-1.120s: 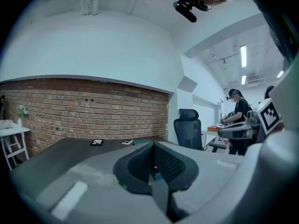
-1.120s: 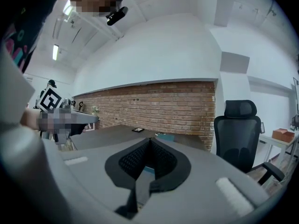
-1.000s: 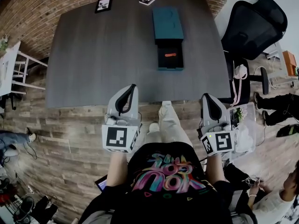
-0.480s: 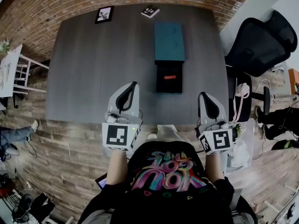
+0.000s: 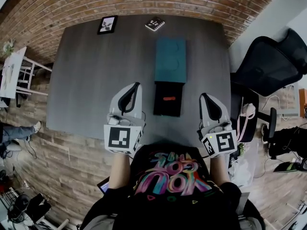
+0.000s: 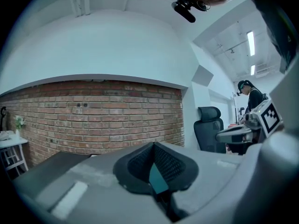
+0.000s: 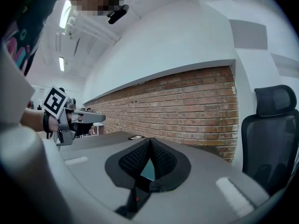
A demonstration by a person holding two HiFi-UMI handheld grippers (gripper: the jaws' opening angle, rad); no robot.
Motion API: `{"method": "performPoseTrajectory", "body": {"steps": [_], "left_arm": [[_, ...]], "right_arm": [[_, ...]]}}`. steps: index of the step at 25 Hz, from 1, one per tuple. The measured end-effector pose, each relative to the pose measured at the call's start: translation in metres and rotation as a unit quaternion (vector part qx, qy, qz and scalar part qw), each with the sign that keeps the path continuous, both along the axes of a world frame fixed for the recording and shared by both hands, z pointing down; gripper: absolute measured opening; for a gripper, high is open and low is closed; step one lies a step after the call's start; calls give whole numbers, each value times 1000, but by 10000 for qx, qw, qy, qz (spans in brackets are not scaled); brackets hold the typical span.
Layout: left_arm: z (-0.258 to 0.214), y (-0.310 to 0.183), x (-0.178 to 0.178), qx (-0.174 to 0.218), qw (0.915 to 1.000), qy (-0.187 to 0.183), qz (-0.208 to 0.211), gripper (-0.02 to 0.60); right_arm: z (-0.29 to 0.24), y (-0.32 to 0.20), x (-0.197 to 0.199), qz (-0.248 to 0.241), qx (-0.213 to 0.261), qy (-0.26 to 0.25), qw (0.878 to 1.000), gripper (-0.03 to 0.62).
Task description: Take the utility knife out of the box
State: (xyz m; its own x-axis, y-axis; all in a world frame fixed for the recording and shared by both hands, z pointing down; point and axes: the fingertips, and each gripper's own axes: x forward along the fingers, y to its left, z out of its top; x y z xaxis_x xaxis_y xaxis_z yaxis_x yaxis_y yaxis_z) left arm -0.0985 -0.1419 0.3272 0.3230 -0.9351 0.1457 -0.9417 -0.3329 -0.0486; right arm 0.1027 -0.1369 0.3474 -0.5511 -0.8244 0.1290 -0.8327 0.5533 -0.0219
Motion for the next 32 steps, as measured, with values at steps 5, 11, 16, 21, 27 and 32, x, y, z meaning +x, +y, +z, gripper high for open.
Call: {"method": "performPoseTrajectory", "body": {"steps": [5,11,16,21,27,32], "left_arm": [[2,-13,2,-125,9998,41,-128,2],[4,-20,-6,-244,9995,121,-173,2],[1,-26,-10,-197,9997,102,-89,2],[2,-27,-11,-226,9997,134,19,2],[12,-31,2,-379,9989,94,264,2],[20,-36,10,-473,9982,-37,378,2]], "right_arm": [[3,-21,0,-181,-70,29,9998,0],[-3,-32,-10,-217,-65,-7,9997,0],[0,-30,-11,-32,-115,-86,9999,0],[2,-30,-11,41,-125,-66,9999,0],[6,-28,-12,114,-183,-42,9998,0],[11,-25,-14,155,-278,-95,9994,0]]}}
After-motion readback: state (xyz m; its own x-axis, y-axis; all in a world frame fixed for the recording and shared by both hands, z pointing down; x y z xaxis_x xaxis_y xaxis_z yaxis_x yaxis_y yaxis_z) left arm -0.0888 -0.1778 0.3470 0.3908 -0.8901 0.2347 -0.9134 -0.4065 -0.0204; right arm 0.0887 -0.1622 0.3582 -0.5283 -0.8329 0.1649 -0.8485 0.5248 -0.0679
